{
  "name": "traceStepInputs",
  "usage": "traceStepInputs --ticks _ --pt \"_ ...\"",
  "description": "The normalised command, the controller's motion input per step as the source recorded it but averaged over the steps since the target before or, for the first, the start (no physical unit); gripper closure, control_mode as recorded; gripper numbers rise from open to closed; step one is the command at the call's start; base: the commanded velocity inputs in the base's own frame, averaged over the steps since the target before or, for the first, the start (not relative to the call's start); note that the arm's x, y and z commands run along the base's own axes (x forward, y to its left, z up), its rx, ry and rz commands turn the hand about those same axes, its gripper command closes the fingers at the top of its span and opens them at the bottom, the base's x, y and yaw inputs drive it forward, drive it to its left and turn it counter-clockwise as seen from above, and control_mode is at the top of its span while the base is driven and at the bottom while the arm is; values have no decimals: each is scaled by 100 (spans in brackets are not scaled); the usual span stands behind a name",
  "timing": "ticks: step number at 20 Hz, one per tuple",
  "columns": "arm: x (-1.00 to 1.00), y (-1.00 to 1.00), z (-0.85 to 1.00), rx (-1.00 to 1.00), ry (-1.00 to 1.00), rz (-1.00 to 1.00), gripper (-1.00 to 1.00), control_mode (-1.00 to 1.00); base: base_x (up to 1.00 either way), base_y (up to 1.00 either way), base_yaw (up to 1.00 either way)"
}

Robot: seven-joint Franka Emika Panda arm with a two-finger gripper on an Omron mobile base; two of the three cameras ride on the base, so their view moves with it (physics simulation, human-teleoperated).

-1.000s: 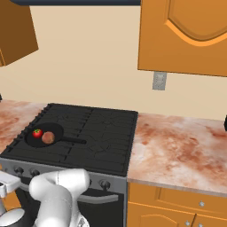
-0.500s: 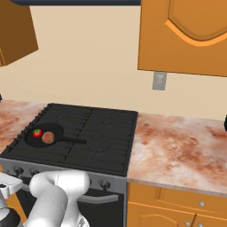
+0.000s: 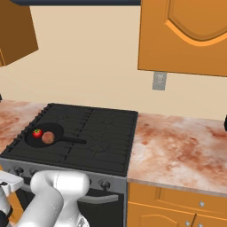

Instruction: Place the pan on the front left burner on the stove. Then place the tomato and the onion in the pan and turn on the front left burner.

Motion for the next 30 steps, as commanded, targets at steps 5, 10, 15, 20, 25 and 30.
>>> traceStepInputs --ticks 5,10,15,20,25,30 --pt "10 3 -25 0 0 0 -100 -100 0 0 0" --pt "15 6 -20 0 0 0 -100 -100 0 0 0" --pt "18 13 -11 0 0 0 -100 -100 0 0 0" --pt "17 16 -14 0 0 0 -100 -100 0 0 0" --pt "8 20 -11 -2 0 0 100 -100 0 0 0" --pt "0 12 -2 -9 -3 0 100 -100 0 0 0"
